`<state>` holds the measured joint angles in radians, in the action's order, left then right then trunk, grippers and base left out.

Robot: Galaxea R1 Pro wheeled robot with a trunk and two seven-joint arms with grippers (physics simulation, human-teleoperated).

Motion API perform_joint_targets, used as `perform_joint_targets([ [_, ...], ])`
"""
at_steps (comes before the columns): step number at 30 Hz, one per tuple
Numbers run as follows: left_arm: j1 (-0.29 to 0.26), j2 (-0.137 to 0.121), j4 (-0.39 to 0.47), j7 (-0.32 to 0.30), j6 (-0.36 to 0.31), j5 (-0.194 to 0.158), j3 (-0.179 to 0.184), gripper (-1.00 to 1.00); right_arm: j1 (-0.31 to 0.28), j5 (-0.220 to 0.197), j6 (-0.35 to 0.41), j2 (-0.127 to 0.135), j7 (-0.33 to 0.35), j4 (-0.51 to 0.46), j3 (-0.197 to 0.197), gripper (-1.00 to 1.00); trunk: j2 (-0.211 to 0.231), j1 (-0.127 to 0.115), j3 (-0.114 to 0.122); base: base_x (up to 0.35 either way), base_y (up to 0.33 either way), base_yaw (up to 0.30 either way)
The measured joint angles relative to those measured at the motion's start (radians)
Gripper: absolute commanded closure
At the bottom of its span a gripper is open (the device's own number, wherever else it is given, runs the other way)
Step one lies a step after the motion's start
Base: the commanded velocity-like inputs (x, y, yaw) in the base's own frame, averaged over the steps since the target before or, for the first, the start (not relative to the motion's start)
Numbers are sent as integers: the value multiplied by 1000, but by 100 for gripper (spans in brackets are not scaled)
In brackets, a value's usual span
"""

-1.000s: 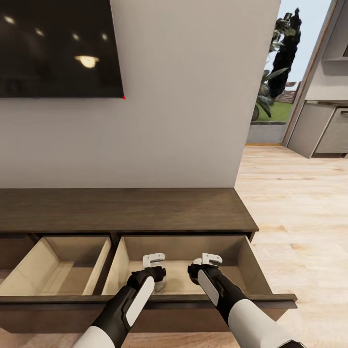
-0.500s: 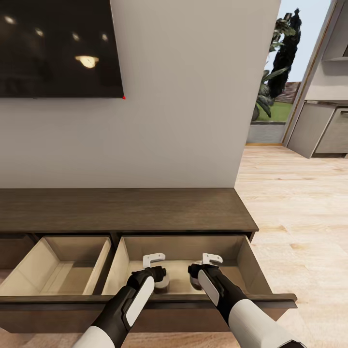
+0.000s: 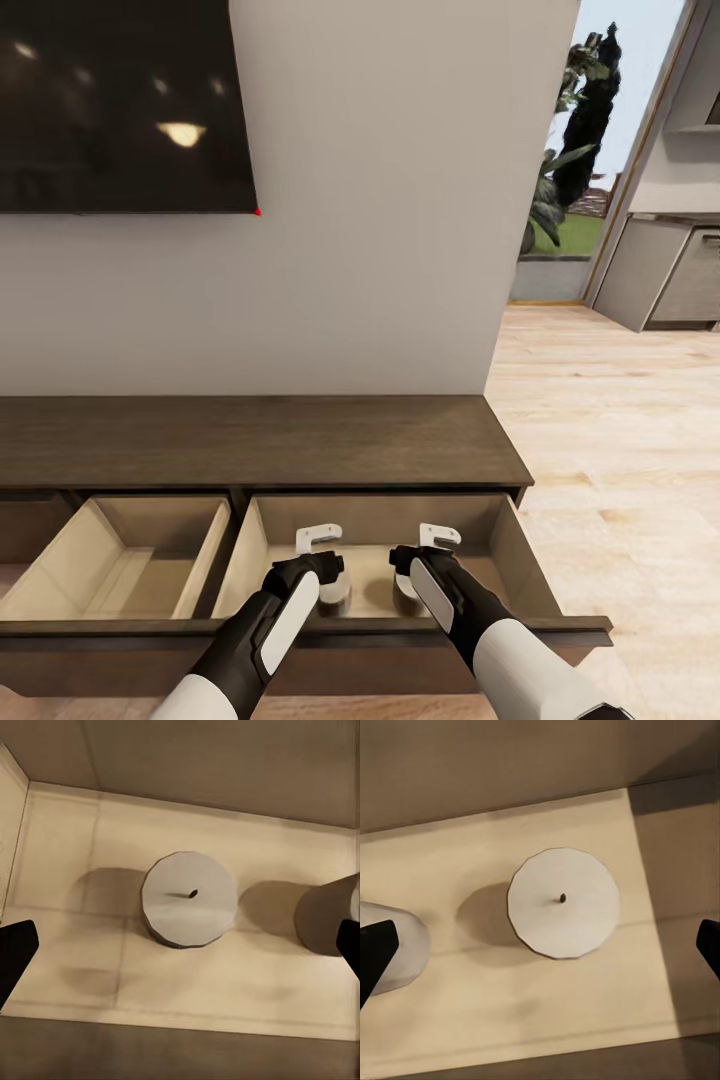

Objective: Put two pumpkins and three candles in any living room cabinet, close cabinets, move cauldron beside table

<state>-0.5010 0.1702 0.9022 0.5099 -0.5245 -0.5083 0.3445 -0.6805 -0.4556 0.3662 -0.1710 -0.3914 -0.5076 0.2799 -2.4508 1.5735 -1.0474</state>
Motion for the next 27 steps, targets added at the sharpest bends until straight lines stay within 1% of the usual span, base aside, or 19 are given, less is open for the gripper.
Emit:
perform_joint_targets([
  [6,0,-1,0,0,-6,-5,-2,-100,0,0,2,-1,0,-1,-1,-100,42,-23,19,-12,0,0],
  [11,0,-1,0,-1,-16,-6,-3,-100,0,0,8,-3,0,-3,-2,-100,77,-42,34,-154,0,0],
  [23,0,-1,0,-1,-19,-8,-4,-100,0,-1,25,-4,1,-12,1,-100,161,-88,72,-23,0,0],
  [25,0,-1,0,-1,-20,-9,-4,-100,0,-1,39,-4,2,-13,1,-100,175,-95,78,-228,0,0],
  [27,0,-1,0,-1,-19,-9,-4,-100,0,-1,68,-4,2,-22,0,-100,189,-103,85,-209,0,0],
])
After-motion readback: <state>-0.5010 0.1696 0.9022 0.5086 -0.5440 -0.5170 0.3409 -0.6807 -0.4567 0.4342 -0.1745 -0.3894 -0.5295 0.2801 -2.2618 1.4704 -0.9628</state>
